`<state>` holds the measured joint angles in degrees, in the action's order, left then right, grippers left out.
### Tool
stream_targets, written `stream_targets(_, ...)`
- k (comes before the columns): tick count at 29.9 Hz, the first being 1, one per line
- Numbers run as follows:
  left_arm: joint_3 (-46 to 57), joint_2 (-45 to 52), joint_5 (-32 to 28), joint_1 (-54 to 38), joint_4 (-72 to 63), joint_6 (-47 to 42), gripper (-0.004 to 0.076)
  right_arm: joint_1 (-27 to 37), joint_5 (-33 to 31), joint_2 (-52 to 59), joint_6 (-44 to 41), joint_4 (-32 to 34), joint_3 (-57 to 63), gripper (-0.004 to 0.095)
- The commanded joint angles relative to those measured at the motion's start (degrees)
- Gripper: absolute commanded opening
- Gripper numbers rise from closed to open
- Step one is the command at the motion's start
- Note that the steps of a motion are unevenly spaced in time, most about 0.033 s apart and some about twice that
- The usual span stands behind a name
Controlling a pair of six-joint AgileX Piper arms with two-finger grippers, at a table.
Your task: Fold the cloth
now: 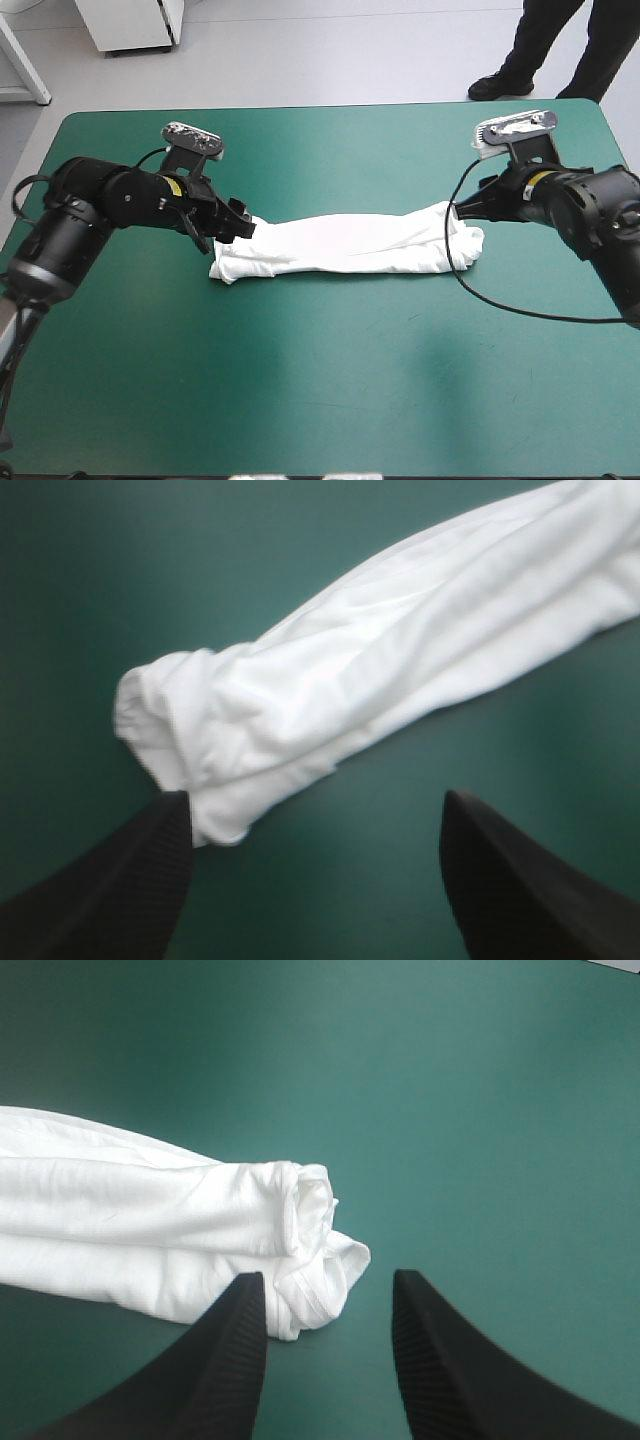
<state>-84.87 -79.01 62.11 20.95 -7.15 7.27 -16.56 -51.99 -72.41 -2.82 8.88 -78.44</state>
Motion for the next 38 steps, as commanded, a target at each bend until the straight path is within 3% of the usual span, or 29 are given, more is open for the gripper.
stream_targets(1, -3.13, 4.76, -0.45, 1.09, -12.68, 5.35, 0.0507, 0.33, -1.46, 5.31, 0.43, 0.91, -1.85, 0.0396)
stream_targets(4, -3.22, 5.50, -0.45, 2.93, -18.91, 8.97, 0.0412, 0.33, -5.00, 8.58, -0.25, 0.91, -1.85, 0.0397)
stream_targets(8, -3.22, 4.82, -2.30, 4.78, -20.13, 12.34, 0.0044, 0.33, -9.51, 11.74, -2.09, 1.05, -1.85, 0.0397)
stream_targets(9, -3.22, 4.31, -3.17, 5.17, -19.99, 13.73, -0.0006, 0.33, -10.65, 12.16, -2.79, 1.43, -1.85, 0.0397)
stream_targets(14, -3.22, -0.53, -6.89, 5.29, -21.59, 15.46, -0.0010, 0.33, -11.79, 11.90, -7.57, 4.56, -1.85, 0.0397)
stream_targets(20, -3.45, -10.94, -7.18, 5.29, -21.96, 16.91, -0.0010, 2.86, -9.90, 7.00, -7.87, 1.77, -1.85, 0.0412)
stream_targets(23, -4.89, -15.80, -7.40, 5.29, -21.71, 17.86, -0.0010, 7.80, -8.31, 3.60, -4.98, -4.57, -1.85, 0.0447)
stream_targets(27, -8.50, -21.80, -7.40, 5.59, -21.71, 17.86, -0.0010, 16.37, -7.16, -0.85, 2.82, -19.76, -1.85, 0.0509)
stream_targets(30, -11.68, -25.50, -8.18, 5.81, -21.71, 18.03, -0.0010, 20.98, -7.16, -4.10, 6.47, -27.47, -1.85, 0.0538)
stream_targets(38, -19.89, -34.82, -6.31, 5.81, -21.98, 17.78, -0.0010, 23.18, -8.70, -12.58, 12.02, -34.89, -1.85, 0.0542)
